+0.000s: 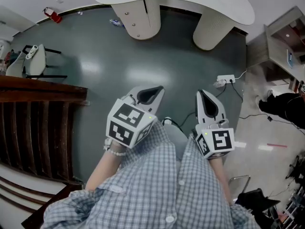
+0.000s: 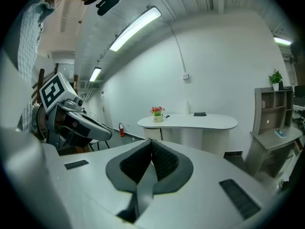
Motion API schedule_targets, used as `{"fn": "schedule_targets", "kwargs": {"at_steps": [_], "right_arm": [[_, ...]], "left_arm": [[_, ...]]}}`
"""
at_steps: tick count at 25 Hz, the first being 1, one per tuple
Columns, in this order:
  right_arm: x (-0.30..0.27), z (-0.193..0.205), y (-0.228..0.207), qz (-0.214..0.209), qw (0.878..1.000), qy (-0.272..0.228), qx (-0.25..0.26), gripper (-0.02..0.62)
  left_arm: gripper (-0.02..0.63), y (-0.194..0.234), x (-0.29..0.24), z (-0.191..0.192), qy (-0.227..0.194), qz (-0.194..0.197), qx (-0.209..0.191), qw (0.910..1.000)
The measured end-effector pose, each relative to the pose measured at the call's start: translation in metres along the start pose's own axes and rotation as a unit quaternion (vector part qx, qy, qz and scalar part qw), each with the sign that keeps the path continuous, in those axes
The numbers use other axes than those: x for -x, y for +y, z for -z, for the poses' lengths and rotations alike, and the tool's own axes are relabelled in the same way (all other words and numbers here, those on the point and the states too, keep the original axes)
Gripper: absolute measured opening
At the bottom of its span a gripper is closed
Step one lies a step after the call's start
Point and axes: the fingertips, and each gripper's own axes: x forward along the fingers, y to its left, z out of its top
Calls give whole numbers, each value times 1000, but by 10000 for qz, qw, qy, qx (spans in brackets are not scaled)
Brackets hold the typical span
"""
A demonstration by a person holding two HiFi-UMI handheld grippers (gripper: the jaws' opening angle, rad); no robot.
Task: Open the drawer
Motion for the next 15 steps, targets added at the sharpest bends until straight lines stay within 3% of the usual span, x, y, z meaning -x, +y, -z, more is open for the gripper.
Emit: {"fn": "schedule_targets", "kwargs": {"at_steps": [15], "right_arm": [[-69, -17, 49, -72, 9999, 67, 62, 9]], "left_arm": [[5, 82, 33, 6, -3, -63, 267, 9996]]}}
